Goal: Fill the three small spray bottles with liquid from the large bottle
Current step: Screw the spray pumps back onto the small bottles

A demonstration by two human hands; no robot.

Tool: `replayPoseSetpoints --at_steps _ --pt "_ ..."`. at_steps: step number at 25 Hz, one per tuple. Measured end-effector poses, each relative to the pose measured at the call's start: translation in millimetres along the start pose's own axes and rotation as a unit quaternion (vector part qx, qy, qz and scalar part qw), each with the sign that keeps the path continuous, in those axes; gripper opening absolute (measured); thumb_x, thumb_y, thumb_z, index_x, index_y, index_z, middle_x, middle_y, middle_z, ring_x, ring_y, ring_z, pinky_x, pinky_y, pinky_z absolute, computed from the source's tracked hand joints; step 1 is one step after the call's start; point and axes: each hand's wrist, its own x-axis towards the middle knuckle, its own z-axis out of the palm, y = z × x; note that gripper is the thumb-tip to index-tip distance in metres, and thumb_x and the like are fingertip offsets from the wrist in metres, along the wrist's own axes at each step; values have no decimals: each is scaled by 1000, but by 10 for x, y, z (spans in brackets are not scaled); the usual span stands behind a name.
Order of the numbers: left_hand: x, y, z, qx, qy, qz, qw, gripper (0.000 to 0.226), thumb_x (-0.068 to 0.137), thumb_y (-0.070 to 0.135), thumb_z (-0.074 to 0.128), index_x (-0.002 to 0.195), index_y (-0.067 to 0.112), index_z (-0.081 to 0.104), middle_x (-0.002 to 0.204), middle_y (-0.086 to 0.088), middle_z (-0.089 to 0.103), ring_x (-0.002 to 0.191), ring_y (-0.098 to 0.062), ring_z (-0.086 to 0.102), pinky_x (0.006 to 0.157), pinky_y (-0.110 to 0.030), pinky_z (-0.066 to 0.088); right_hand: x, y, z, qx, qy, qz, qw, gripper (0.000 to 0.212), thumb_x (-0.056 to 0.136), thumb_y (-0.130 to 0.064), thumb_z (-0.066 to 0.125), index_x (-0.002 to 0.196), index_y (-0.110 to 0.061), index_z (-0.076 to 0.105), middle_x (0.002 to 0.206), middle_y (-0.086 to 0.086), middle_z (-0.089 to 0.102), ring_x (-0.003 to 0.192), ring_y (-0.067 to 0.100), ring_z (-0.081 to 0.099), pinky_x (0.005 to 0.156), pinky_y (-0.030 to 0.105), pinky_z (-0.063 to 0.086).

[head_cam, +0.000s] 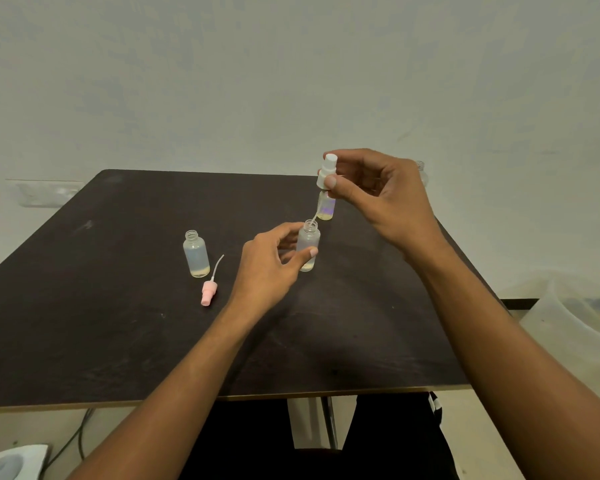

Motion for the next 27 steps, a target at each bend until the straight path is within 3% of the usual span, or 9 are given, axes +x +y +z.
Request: replayPoseSetpoints --at_steps 2,8,23,27 --pt "-5 28 -16 8 0 4 1000 47 90 27 80 136 24 67 121 14 70 99 8 64 79 4 45 -30 52 24 -17 -15 8 1000 33 96 -19 78 128 -12 74 113 2 79 107 14 76 98 42 62" --pt "-14 124 -48 -3 10 20 1000 46 91 29 79 134 26 67 109 22 66 88 24 58 77 6 42 -106 166 90 -39 -57 37 997 35 96 -25 77 130 -15 73 117 -4 78 112 9 74 98 43 61" --pt "1 147 -62 3 9 18 1000 50 91 32 78 138 24 65 125 8 72 101 5 65 82 -3 49 -125 163 101 -52 -74 45 995 35 94 -24 78 128 -17 74 117 -6 78 111 1 72 101 27 58" --pt "-3 152 -62 1 8 16 1000 48 91 31 78 137 24 65 123 10 72 95 11 62 78 3 46 -135 170 118 -65 -67 51 994 36 93 -26 80 127 -19 74 115 -8 78 109 -2 72 99 23 58"
